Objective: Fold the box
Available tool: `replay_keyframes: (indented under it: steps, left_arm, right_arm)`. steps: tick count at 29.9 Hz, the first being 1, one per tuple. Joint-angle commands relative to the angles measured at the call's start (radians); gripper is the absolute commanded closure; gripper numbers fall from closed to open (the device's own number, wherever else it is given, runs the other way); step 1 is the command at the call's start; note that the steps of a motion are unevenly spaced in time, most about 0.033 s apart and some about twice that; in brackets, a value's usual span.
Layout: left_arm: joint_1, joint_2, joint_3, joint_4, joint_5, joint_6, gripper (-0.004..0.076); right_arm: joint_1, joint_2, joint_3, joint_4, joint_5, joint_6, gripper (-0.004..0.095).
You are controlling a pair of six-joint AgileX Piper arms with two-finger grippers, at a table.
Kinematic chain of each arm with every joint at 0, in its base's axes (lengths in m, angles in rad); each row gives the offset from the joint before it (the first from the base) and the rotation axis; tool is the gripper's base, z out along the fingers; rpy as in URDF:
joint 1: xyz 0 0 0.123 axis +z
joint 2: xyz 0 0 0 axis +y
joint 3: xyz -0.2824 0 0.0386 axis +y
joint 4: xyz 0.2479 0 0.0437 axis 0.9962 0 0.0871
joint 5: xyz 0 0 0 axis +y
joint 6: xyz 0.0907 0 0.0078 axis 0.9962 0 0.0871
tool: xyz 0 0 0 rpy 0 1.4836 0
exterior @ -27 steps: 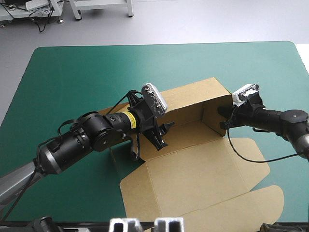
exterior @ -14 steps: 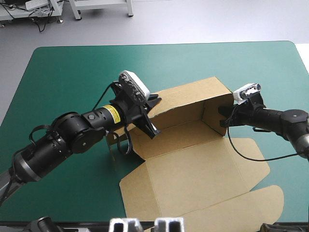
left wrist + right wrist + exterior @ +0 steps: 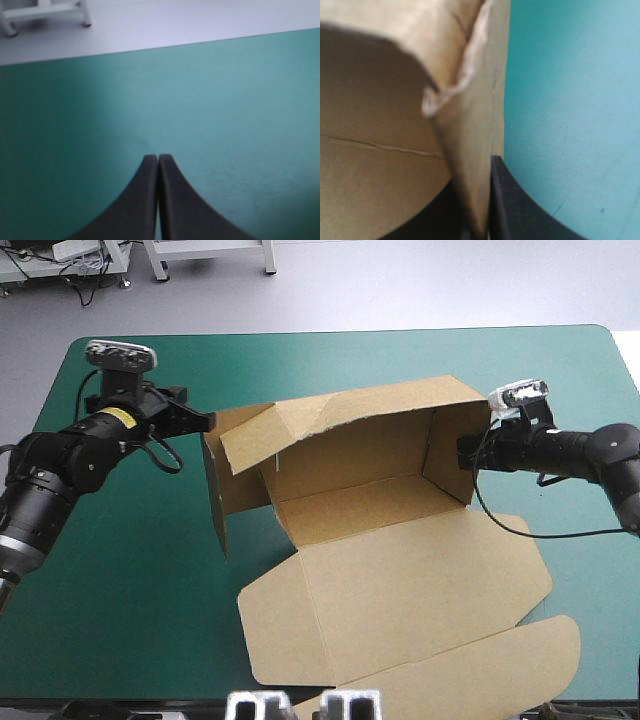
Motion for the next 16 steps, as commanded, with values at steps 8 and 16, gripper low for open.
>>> replay_keyframes:
  steps: [8,16]
  left_arm:
    - [0.346,-0.027,-0.035,-0.024,0.287,0.03,0.0733]
    - [0.407,-0.027,-0.035,-0.066,0.433,0.142,0.0733]
  right_arm:
    - [0.213,0.022,-0.357,-0.49,0.157,0.575,0.0907]
    - [0.246,0.237,-0.541,-0.523,0.269,0.67,0.0907]
